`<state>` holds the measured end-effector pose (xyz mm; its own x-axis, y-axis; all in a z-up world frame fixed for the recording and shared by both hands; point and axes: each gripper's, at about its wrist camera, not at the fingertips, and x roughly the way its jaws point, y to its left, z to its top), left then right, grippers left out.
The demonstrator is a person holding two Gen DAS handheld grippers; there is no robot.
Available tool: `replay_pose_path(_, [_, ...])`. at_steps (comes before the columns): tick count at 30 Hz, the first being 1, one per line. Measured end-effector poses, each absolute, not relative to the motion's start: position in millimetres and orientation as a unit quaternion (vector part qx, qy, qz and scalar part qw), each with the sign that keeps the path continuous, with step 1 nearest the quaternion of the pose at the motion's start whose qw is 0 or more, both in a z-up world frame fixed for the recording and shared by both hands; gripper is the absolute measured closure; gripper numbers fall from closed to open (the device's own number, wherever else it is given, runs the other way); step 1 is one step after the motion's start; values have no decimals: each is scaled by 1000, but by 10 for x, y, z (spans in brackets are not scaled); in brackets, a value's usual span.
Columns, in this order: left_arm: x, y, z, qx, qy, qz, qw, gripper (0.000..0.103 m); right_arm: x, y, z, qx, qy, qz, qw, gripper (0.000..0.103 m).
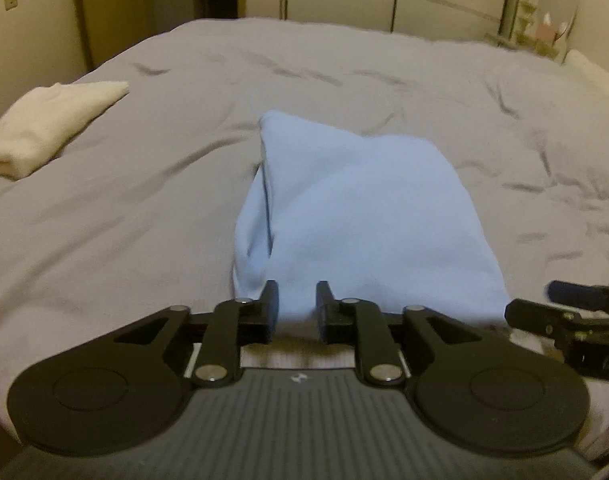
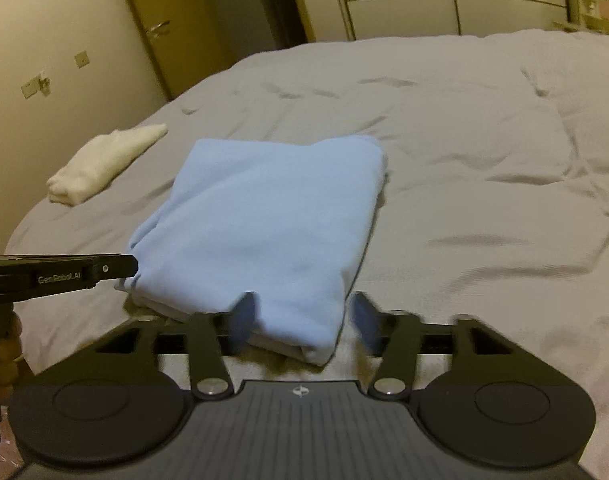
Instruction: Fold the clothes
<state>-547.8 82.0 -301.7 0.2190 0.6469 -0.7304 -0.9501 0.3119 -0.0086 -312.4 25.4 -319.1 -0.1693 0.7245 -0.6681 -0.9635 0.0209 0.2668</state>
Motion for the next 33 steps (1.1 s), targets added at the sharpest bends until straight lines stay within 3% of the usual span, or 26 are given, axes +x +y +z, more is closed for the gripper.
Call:
replay_pose_path(1, [-5484,746,-3011,-240,325,538,740,86,-3131,225,-3185,-173,353,675,624,21])
replay_pose_path(11, [-5424,216,-2816,-232,346,549,724,68,-3041,-169,-3083,-146,383,645,645,14])
replay_pose_path(24, [-5525,288,-2745,-219,334,533,746,68,-2959,-201,-3064,-141,395,636,648,14])
replay_pose_path(27, [-5597,549,-2695,-220,318,513,767,76,-2956,6,-3046,-150,390,633,652,14])
replay_pose_path(29, [-5653,824,-2641,-224,306,494,782,81,-2966,183,-2990,-153,380,634,656,16])
replay_pose_path(31, [-5643,1114,-2618,-219,311,488,786,83,-3016,389,-2921,-165,365,635,660,38])
replay_pose_path(33, [-5595,1421,-2637,-206,328,485,784,83,-3121,619,-2892,-185,355,630,666,53])
